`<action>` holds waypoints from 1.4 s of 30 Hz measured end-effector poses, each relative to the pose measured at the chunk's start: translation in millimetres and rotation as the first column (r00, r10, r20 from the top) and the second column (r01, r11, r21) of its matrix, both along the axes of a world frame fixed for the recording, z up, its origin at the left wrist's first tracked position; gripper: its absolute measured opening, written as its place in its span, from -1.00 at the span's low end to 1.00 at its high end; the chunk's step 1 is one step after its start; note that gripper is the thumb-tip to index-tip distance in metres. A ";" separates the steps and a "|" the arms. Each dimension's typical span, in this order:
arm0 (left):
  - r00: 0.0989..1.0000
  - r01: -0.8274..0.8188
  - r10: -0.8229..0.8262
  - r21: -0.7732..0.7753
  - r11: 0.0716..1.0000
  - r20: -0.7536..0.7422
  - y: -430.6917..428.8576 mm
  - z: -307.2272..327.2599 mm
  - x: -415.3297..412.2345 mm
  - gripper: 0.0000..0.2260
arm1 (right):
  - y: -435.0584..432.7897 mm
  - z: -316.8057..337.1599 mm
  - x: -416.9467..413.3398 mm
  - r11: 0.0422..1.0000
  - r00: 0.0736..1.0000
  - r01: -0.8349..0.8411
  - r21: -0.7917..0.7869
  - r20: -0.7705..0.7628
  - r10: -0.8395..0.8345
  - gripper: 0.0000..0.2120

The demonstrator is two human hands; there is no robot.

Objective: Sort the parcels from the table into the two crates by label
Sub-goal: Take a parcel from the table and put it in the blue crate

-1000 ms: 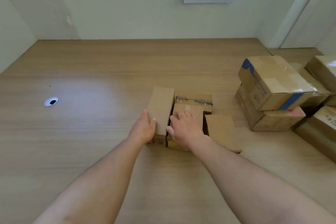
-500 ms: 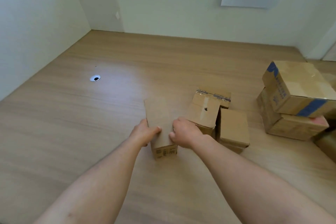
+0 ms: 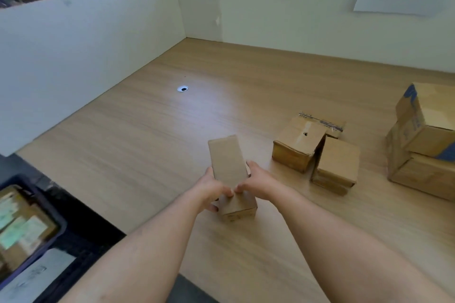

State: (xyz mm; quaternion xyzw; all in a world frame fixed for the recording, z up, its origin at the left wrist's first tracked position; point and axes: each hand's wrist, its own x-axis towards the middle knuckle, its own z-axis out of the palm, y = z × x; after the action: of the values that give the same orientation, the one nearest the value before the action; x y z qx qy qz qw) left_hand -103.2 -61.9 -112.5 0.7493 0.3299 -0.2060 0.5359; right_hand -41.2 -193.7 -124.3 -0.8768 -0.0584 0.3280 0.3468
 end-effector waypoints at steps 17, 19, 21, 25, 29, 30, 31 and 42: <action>0.795 -0.518 0.555 -0.201 0.831 0.247 58.2 45.3 -131.1 0.01 | 90.0 43.4 -77.8 0.906 0.974 -0.227 0.358 0.080 0.212 -0.35; 0.794 -0.529 0.562 -0.191 0.827 0.232 71.4 51.2 -145.2 0.10 | 109.0 50.2 -86.6 0.893 0.962 -0.269 0.360 0.060 0.266 -0.31; 0.790 -0.544 0.571 -0.172 0.821 0.224 87.2 55.8 -159.8 0.07 | 129.8 55.2 -97.1 0.879 0.942 -0.328 0.345 0.056 0.330 -0.28; 0.730 -0.615 0.630 -0.147 0.774 0.266 124.6 58.6 -186.3 -0.56 | 172.4 57.0 -120.1 0.850 0.902 -0.429 0.306 0.087 0.423 -0.44; 0.664 -0.685 0.684 -0.121 0.719 0.302 170.6 49.5 -219.2 -0.61 | 224.5 57.9 -148.9 0.805 0.870 -0.469 0.364 0.034 0.492 -0.51; 0.662 -0.688 0.687 -0.122 0.716 0.298 182.5 47.0 -230.3 -0.57 | 237.7 58.0 -156.5 0.798 0.862 -0.472 0.373 0.006 0.507 -0.43; 0.668 -0.681 0.684 -0.131 0.721 0.292 194.4 44.8 -242.0 -0.51 | 251.0 57.1 -164.3 0.793 0.850 -0.482 0.374 -0.019 0.526 -0.34; 0.764 -0.604 0.603 -0.077 0.793 0.228 310.0 17.3 -339.6 -0.31 | 381.2 34.3 -239.5 0.594 0.603 -0.792 0.142 0.033 0.797 -0.21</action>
State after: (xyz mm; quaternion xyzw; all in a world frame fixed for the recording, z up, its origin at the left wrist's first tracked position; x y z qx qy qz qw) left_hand -442.7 248.1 -95.2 0.6230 0.4859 0.0697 0.6090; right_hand -280.7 187.5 -90.0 -0.7262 -0.4598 0.4580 0.2269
